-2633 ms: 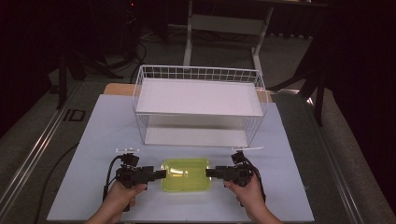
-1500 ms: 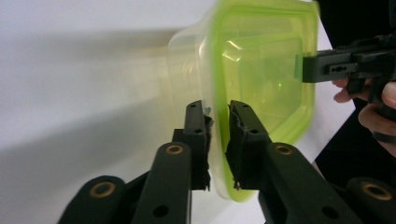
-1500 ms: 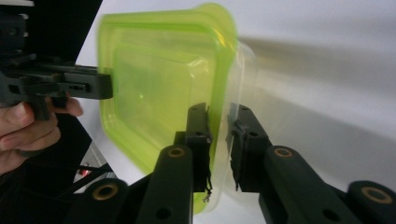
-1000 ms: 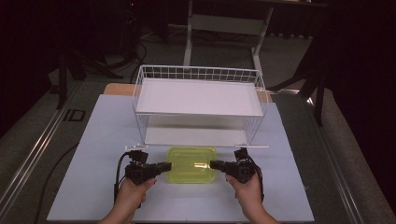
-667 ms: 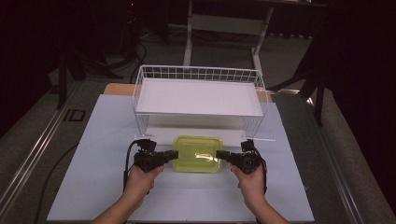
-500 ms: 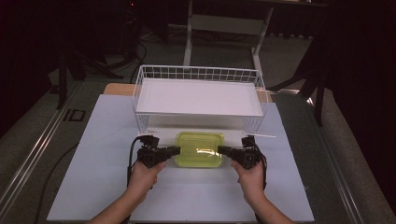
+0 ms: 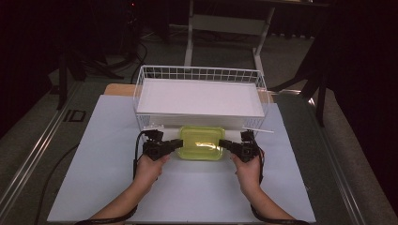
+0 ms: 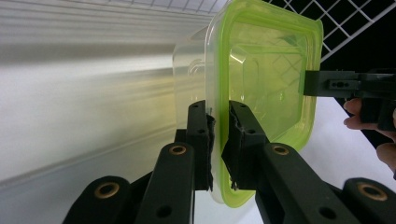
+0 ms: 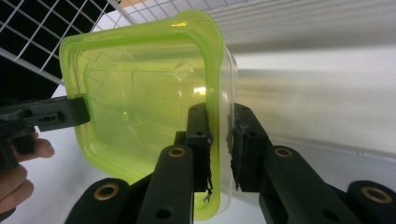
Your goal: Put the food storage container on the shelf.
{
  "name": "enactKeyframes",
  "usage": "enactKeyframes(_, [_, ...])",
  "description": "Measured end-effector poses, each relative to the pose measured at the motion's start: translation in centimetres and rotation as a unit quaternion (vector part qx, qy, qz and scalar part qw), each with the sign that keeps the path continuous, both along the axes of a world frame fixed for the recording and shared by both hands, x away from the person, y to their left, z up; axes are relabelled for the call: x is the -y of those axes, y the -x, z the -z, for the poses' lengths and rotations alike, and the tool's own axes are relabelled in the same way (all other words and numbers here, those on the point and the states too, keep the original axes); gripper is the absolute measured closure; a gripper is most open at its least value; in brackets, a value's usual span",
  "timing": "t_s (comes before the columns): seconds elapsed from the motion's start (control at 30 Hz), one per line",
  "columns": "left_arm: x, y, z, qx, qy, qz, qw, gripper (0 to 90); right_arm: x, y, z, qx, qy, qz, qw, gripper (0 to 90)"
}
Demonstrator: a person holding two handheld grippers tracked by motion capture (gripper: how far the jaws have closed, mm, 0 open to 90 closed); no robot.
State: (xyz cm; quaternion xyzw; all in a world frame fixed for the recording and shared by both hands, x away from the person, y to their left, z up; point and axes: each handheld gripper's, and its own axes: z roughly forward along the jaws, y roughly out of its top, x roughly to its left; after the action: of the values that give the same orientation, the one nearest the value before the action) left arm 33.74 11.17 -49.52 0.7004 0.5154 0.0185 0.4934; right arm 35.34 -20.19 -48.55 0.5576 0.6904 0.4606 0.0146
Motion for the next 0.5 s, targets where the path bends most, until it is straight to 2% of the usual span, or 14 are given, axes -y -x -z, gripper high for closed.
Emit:
enactKeyframes(0.1, [-0.1,-0.5,0.5,-0.005,0.004,-0.008,1.0,81.2,-0.4,-0.2,0.2,0.006,0.009,0.006,0.9999,78.9])
enactKeyframes(0.33, [0.0,-1.3,1.1,-0.012,0.008,-0.017,0.9998,81.1,-0.7,-1.2,0.6,0.008,0.014,0.019,0.9997,78.6])
enactKeyframes(0.5, [0.1,-1.7,1.6,-0.011,0.002,-0.025,0.9996,81.1,-0.9,-1.6,1.1,0.011,0.02,0.024,0.9994,78.5])
